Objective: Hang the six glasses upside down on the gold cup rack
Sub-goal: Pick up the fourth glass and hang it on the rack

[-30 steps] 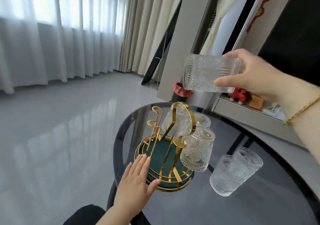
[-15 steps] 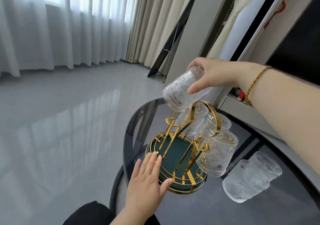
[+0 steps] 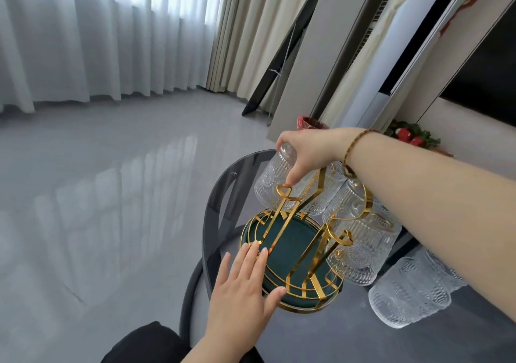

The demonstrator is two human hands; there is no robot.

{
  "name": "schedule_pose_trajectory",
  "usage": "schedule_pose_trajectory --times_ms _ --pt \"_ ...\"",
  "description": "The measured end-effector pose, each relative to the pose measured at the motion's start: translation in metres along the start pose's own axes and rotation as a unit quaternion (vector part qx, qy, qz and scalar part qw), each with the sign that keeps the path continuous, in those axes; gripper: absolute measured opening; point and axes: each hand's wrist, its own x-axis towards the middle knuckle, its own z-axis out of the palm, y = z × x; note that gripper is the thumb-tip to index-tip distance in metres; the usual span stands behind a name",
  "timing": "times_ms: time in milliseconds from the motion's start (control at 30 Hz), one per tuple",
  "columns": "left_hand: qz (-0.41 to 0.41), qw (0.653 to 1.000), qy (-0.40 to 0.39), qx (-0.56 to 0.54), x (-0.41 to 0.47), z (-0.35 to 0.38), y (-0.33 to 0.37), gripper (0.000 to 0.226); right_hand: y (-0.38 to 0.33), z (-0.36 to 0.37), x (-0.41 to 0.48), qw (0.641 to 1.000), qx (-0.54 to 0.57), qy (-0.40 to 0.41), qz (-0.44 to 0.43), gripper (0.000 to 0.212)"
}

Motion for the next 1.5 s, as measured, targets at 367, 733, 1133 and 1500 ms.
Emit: schedule_pose_trajectory --times_ms 367,733,1133,1500 --pt "0.006 0.999 0.046 0.017 0.004 0.015 -0.004 0.102 -0.005 0.01 0.007 0.999 -0.039 -0.011 -0.012 0.077" --pt "-0.01 0.999 0.029 0.016 0.005 0.012 -0.005 0.095 -0.002 0.006 -0.001 1.0 -0.024 0.012 -0.001 0.08" --pt "0.038 0.998 0.053 0.018 -0.015 0.002 0.008 0.109 0.055 -0.006 -0.115 0.973 0.141 0.183 0.01 0.061" --pt "0.227 0.973 0.044 -0.024 -0.039 0.033 0.095 0.038 0.126 0.133 -0.228 0.849 0.355 0.377 0.108 0.041"
